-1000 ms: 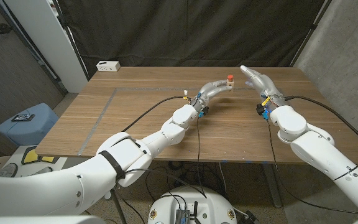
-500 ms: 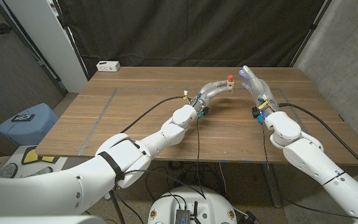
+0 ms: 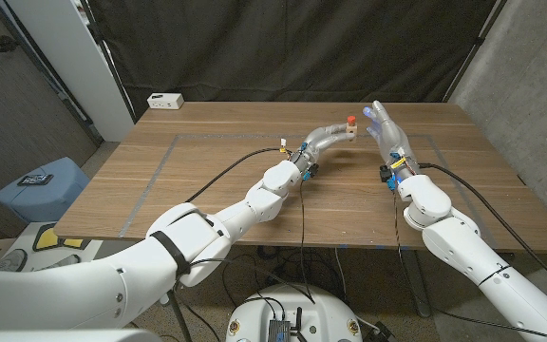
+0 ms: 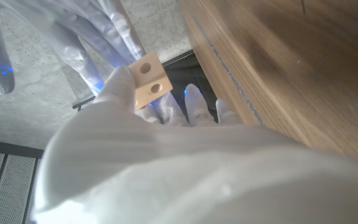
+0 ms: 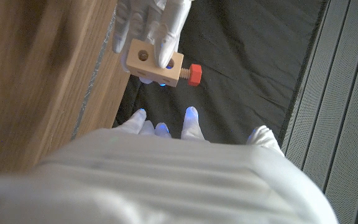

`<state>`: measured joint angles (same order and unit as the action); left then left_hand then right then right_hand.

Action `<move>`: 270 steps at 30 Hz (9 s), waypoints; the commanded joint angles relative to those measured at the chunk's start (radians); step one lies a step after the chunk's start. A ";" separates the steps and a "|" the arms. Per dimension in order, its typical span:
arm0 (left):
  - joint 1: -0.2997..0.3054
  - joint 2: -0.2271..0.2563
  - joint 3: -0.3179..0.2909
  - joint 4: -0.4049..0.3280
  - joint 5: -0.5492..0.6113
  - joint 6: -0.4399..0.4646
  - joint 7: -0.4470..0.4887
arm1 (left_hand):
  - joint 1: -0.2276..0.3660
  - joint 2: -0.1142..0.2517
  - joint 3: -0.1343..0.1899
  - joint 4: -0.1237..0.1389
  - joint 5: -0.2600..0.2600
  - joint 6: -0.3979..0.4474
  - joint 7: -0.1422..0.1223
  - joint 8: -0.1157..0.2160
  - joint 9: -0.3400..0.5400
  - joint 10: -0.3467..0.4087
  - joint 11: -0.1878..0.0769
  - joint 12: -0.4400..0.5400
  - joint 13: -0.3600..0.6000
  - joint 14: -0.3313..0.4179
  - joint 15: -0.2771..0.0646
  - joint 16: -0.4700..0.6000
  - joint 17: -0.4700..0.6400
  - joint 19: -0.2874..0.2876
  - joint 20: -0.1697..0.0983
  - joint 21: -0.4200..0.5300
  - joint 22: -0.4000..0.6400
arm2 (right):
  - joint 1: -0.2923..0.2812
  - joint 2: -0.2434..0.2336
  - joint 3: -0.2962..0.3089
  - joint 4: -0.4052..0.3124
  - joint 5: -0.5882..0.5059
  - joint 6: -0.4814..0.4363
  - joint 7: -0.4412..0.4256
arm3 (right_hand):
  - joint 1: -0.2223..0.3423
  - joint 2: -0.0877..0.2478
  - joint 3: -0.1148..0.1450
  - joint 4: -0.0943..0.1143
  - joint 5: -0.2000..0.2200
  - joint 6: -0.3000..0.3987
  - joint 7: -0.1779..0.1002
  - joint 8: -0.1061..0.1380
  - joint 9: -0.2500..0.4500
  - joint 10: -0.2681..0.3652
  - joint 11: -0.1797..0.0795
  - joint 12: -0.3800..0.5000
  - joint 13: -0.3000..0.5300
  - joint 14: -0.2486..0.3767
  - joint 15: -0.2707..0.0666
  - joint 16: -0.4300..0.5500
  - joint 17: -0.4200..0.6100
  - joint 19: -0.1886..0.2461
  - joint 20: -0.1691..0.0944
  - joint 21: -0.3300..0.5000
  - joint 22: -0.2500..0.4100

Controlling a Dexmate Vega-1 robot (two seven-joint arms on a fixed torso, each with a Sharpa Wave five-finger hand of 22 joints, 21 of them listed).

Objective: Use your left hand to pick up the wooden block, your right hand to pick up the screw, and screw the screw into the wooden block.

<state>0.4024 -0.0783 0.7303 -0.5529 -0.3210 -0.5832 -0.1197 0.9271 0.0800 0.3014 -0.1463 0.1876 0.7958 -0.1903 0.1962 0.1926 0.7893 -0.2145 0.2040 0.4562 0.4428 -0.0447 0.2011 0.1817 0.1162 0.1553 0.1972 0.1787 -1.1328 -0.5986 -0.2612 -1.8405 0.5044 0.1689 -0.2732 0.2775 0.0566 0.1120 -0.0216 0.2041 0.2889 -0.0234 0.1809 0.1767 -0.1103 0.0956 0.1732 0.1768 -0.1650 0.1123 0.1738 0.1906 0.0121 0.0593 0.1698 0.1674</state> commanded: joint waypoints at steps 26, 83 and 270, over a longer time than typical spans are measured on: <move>-0.008 -0.009 0.002 0.022 0.001 -0.009 -0.007 | 0.005 0.000 0.003 -0.005 0.009 0.010 -0.010 0.005 0.002 0.005 -0.003 0.007 0.000 0.006 -0.057 0.002 0.003 0.004 0.004 0.007 0.004 | 0.013 0.009 -0.028 0.047 0.054 0.043 0.026 | -0.040 0.013 -0.006 0.014 0.003 0.043 -0.048 0.012 0.000 -0.131 -0.019 -0.002 0.003 -0.135 0.009 0.003 0.006 -0.080 0.018 0.007 0.003; 0.057 0.051 0.013 -0.136 0.008 0.068 0.012 | 0.049 0.005 0.011 -0.017 0.015 0.030 -0.013 0.015 0.002 0.021 -0.006 0.013 0.003 0.001 -0.072 0.006 0.006 0.005 -0.002 0.007 0.004 | -0.039 -0.108 -0.001 -0.114 -0.034 -0.154 -0.066 | -0.077 0.028 -0.011 0.027 0.007 0.118 -0.015 0.021 0.002 -0.160 -0.005 0.014 0.003 -0.164 0.038 0.019 0.008 -0.088 0.066 0.019 0.003; 0.049 0.032 -0.009 -0.098 -0.047 0.101 -0.050 | 0.001 0.015 0.016 0.000 0.008 0.010 0.010 0.001 0.005 0.014 -0.001 0.013 0.017 0.018 -0.039 0.002 0.002 0.007 0.010 0.008 0.005 | -0.064 -0.128 0.018 -0.149 -0.051 -0.199 -0.081 | -0.085 0.042 0.008 0.009 0.008 0.224 -0.078 -0.004 0.005 -0.111 -0.081 0.018 0.005 -0.146 0.016 0.029 0.007 -0.078 0.089 0.020 0.003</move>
<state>0.4476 -0.0489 0.7188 -0.6415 -0.3693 -0.4857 -0.1727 0.9272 0.0809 0.3084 -0.1453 0.1888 0.8089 -0.1754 0.1957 0.1933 0.8015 -0.2088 0.2149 0.4703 0.4604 -0.0485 0.2033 0.1818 0.1218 0.1608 0.1972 0.1788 -1.2167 -0.7248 -0.2445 -2.0154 0.4459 -0.0410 -0.3810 0.1964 0.0964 0.1150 -0.0083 0.2041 0.5228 -0.1003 0.1810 0.1807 -0.1697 0.0074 0.1924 0.1790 -0.1739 0.1215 0.1973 0.1956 -0.0627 0.1416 0.1857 0.1676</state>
